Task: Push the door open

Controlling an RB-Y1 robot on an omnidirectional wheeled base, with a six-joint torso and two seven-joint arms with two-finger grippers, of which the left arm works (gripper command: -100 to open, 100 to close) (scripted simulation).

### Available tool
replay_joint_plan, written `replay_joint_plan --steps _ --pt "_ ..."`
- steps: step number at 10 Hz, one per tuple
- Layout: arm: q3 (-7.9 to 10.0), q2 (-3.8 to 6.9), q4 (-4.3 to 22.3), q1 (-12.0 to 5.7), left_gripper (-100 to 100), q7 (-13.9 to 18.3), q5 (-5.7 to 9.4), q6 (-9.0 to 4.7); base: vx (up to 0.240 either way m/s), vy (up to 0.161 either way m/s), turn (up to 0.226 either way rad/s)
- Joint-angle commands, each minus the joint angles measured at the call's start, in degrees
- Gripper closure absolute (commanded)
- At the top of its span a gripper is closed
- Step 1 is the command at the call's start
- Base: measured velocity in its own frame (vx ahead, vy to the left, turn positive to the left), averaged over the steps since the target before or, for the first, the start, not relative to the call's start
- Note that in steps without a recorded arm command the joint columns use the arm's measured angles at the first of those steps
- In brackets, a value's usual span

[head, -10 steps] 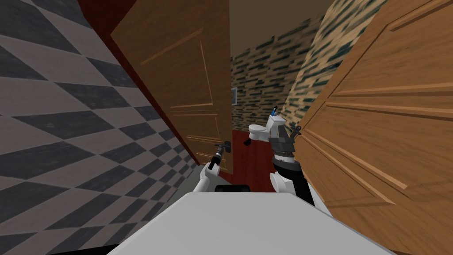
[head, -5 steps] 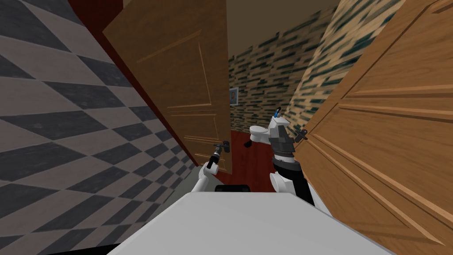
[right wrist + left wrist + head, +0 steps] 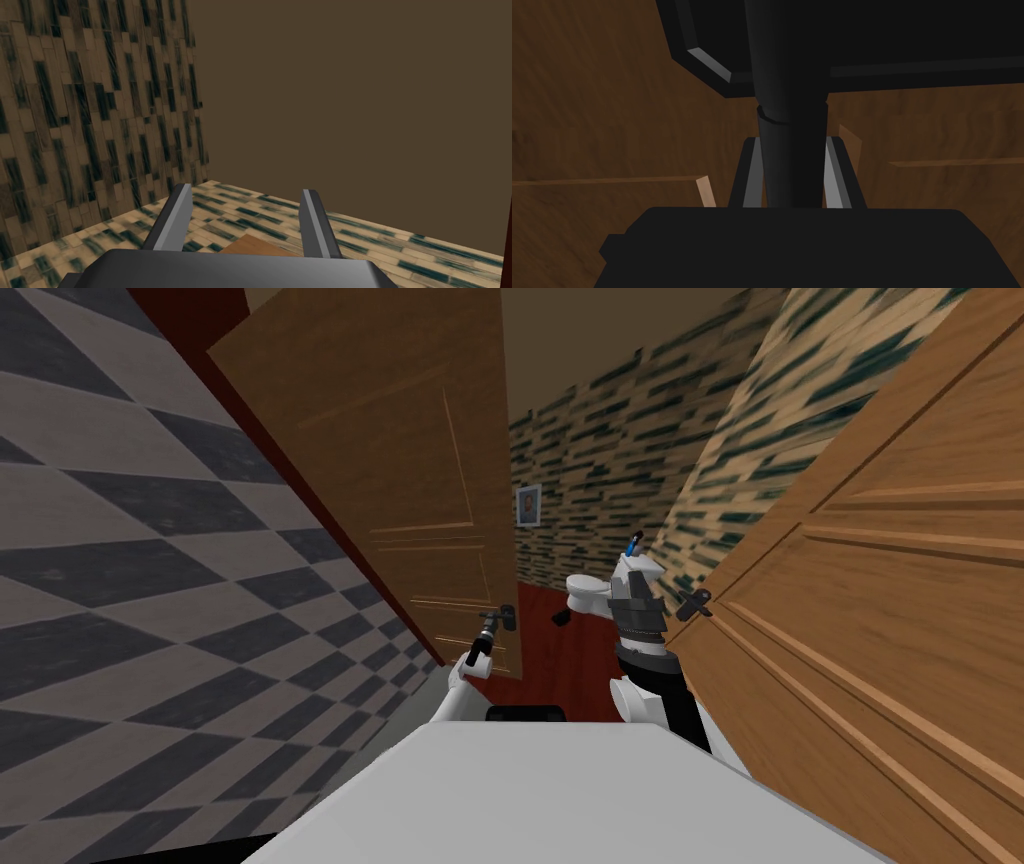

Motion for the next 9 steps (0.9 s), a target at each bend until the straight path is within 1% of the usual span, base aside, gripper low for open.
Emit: replay_joint_plan --steps 1,2,4,9 --pt "2.00 0.45 -0.62 -0.05 100 -0.24 0.20 -0.10 0.140 -0.169 0.080" --pt "2.53 0.33 -0.40 -0.19 100 -0.36 0.24 -0.12 0.141 -0.148 0.076" --pt "4.45 -0.21 0.37 -0.70 100 -0.78 0.38 -0.18 0.132 -0.148 0.087" --pt "7.40 -1.37 1.56 -1.48 100 -1.43 0.60 -0.27 0.148 -0.128 0.065"
